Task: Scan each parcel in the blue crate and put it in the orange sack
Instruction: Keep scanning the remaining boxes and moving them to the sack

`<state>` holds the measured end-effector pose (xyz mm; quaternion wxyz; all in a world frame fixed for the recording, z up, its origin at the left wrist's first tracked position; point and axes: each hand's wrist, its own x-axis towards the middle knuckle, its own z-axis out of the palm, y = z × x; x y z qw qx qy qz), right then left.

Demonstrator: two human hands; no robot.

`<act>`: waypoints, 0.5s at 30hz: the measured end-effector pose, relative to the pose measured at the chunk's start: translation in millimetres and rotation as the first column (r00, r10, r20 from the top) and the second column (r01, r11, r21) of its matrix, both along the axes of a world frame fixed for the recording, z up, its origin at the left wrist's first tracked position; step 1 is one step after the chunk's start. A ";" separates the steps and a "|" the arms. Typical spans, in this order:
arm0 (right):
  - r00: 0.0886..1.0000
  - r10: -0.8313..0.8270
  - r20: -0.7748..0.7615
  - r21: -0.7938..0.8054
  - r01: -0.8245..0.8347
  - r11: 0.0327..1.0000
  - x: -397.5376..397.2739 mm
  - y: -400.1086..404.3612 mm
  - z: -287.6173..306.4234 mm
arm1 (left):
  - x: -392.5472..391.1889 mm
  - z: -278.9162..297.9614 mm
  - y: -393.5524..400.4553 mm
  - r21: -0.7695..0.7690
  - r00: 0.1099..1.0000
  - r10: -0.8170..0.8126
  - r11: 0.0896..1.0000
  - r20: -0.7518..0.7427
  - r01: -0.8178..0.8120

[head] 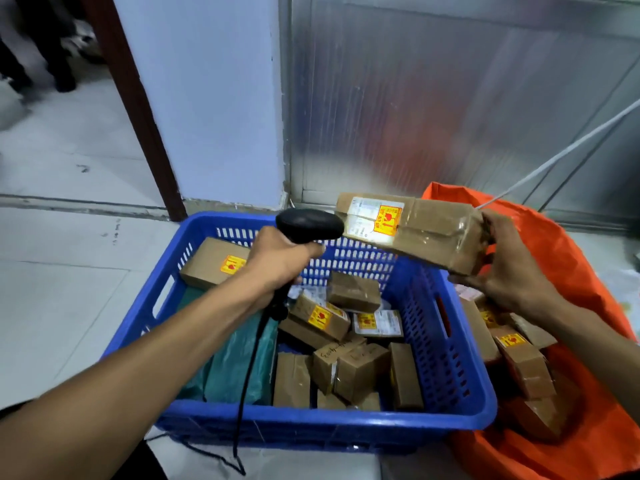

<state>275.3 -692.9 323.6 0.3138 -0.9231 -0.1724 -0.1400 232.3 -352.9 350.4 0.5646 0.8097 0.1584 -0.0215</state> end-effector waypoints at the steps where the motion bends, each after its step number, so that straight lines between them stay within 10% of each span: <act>1: 0.999 0.012 0.043 -0.003 -0.012 1.000 -0.2 2.6 0.3 | -0.4 1.0 -0.7 -0.027 1.000 0.012 1.000 0.002 -0.012; 15: 0.939 0.187 0.287 -0.208 -0.130 0.970 -6.9 26.8 -4.5 | 0.2 1.4 -2.6 -0.194 0.984 0.161 0.970 0.070 -0.145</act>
